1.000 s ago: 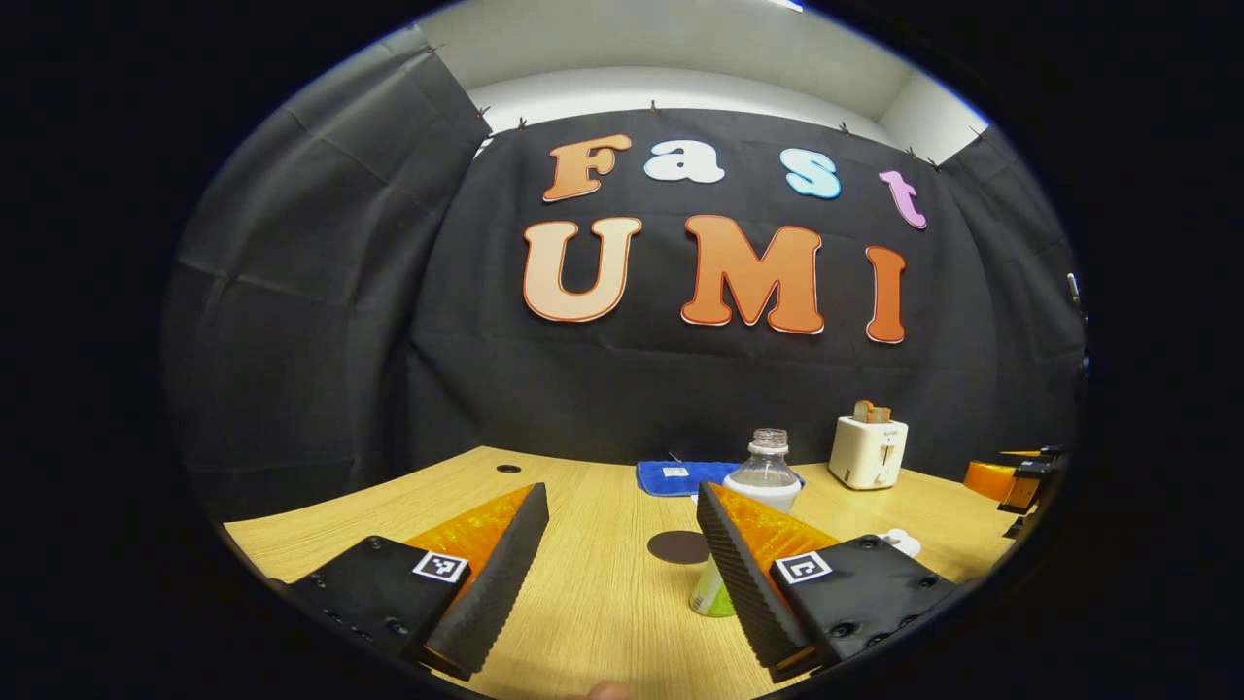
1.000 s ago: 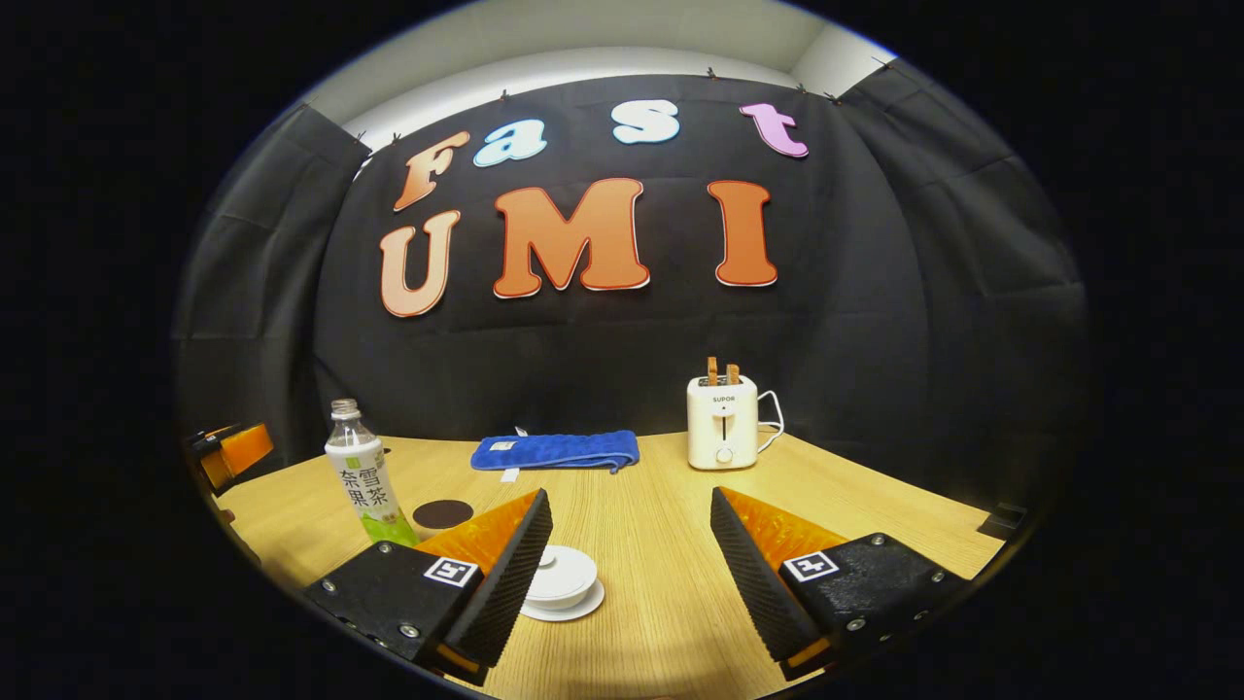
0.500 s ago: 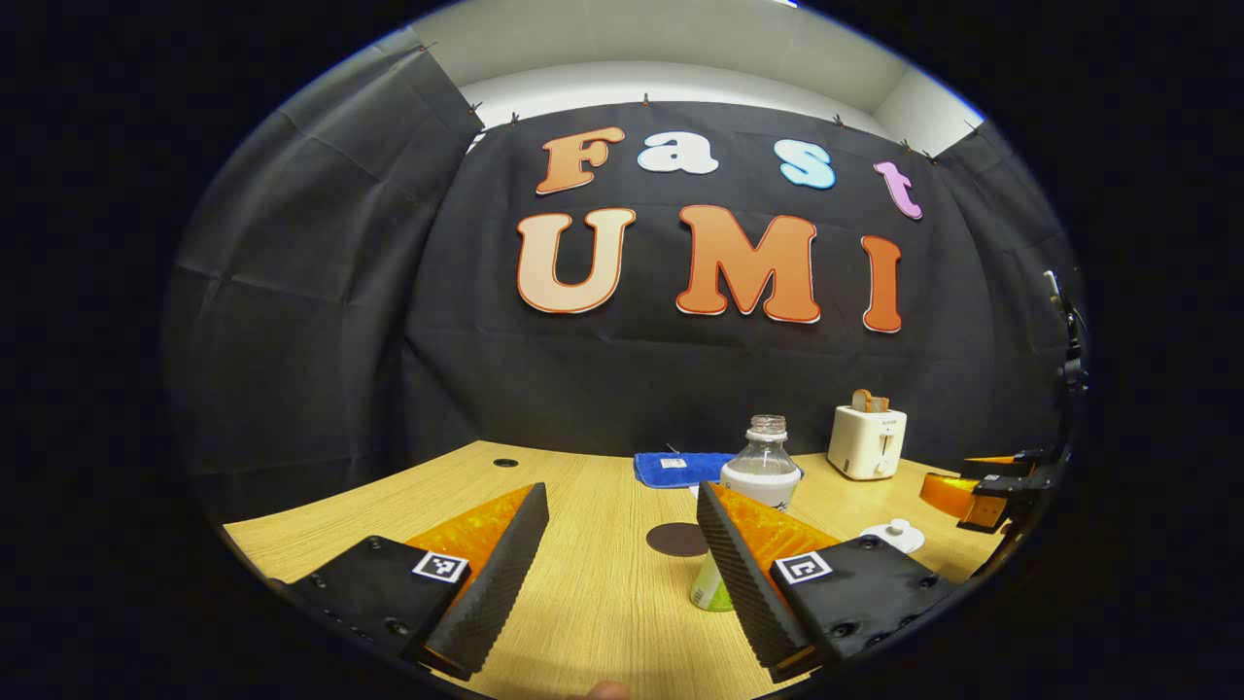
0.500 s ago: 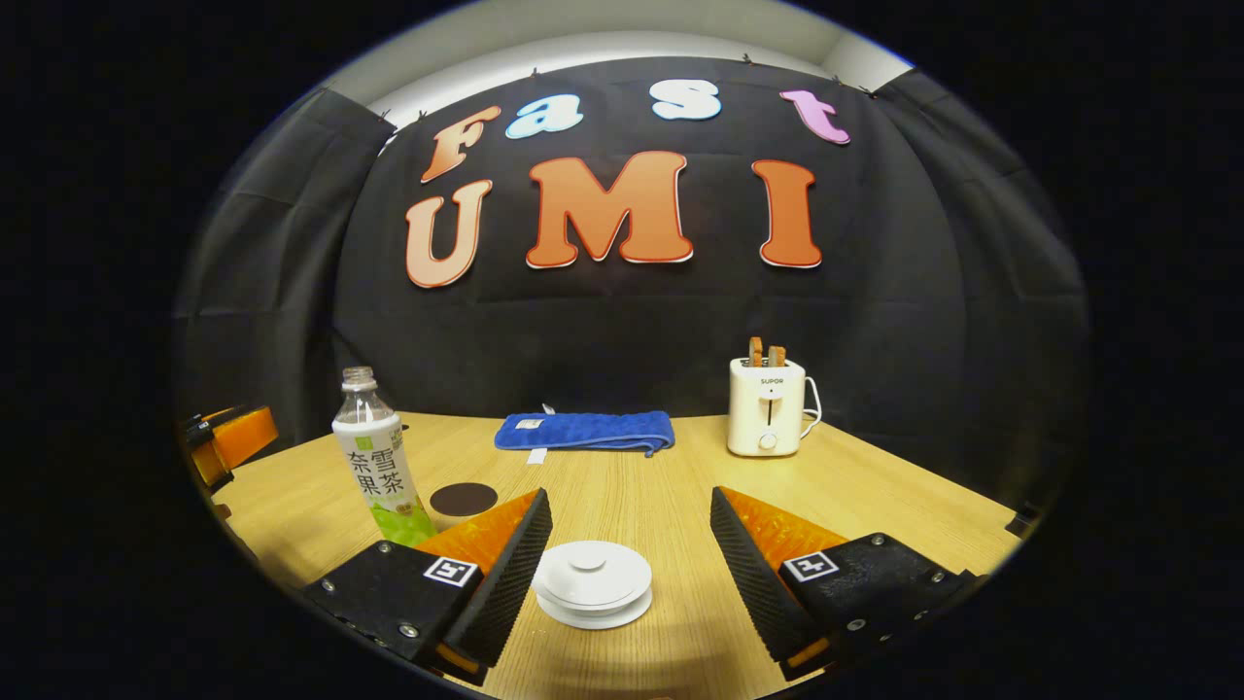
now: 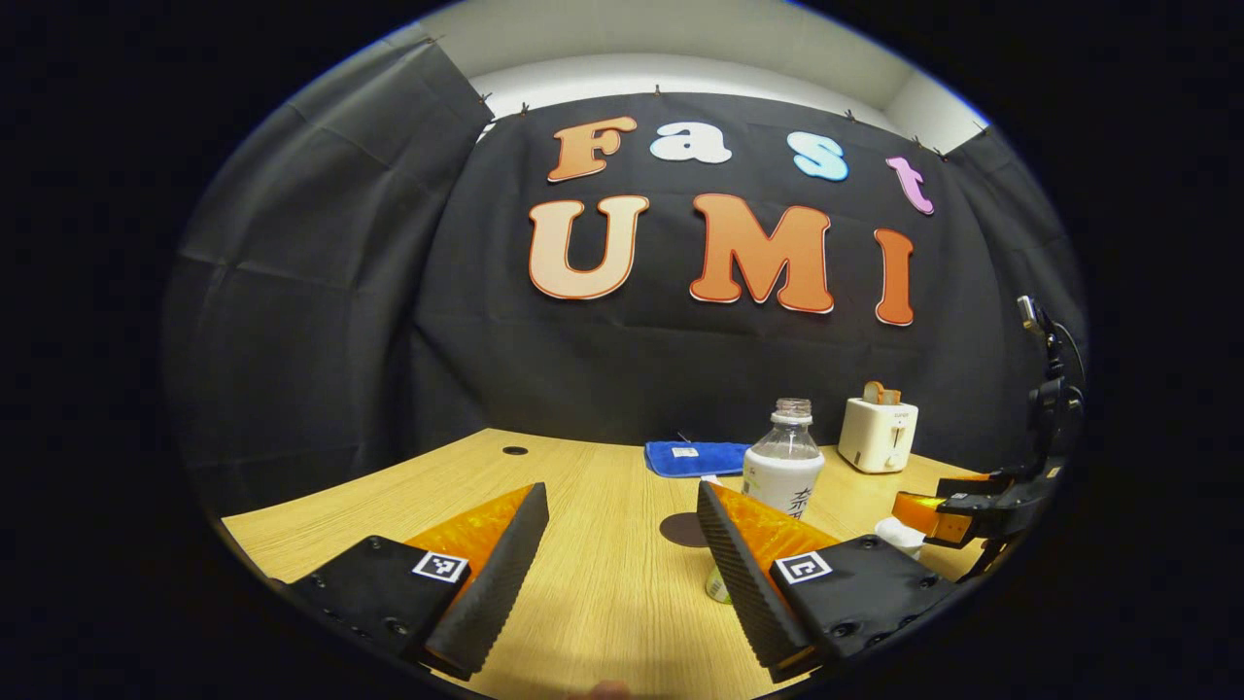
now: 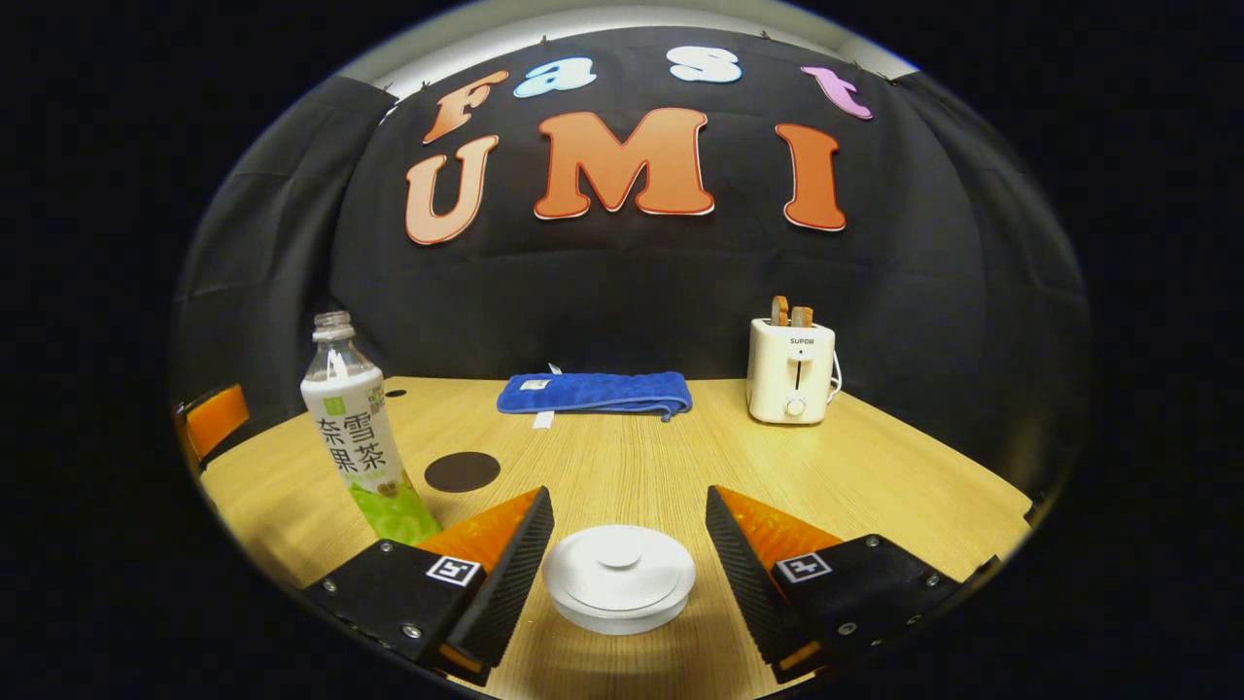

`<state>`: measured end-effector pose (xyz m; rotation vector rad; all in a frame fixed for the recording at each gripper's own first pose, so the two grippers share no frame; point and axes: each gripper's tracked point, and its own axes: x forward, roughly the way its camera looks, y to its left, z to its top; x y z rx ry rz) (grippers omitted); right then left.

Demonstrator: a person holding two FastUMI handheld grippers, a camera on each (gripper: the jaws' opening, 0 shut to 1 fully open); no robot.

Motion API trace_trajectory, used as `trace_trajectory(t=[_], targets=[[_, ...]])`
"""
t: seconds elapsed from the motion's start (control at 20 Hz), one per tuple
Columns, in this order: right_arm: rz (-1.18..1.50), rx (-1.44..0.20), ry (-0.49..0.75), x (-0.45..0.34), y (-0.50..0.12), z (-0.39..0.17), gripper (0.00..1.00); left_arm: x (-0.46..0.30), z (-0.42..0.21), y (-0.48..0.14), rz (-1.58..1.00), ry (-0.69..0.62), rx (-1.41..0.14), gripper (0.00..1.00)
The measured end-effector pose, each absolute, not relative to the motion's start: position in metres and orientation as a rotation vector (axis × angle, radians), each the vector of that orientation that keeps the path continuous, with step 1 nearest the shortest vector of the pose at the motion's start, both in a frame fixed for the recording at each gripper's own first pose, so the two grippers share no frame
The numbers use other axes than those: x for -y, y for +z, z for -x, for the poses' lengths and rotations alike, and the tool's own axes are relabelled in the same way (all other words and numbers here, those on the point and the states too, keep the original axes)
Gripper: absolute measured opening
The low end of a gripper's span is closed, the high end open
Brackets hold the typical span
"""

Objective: Open the teacup lid with one hand, grasp the water bottle and pour water into the teacup with the other hand; after pouring, place the water bottle on the coaster and then close the teacup lid.

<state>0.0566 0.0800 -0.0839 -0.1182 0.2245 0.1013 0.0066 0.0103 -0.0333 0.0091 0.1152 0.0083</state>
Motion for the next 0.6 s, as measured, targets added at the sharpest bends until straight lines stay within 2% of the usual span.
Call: trace_trajectory(t=[0.3, 0.6], targets=[[0.15, -0.25, 0.118, -0.086, -0.096, -0.055, 0.78, -0.015, -0.009, -0.04, -0.009, 0.018, -0.131, 0.99], [0.135, -0.276, 0.103, -0.082, -0.101, -0.059, 0.77, -0.018, -0.008, -0.044, -0.012, 0.022, -0.136, 0.99]])
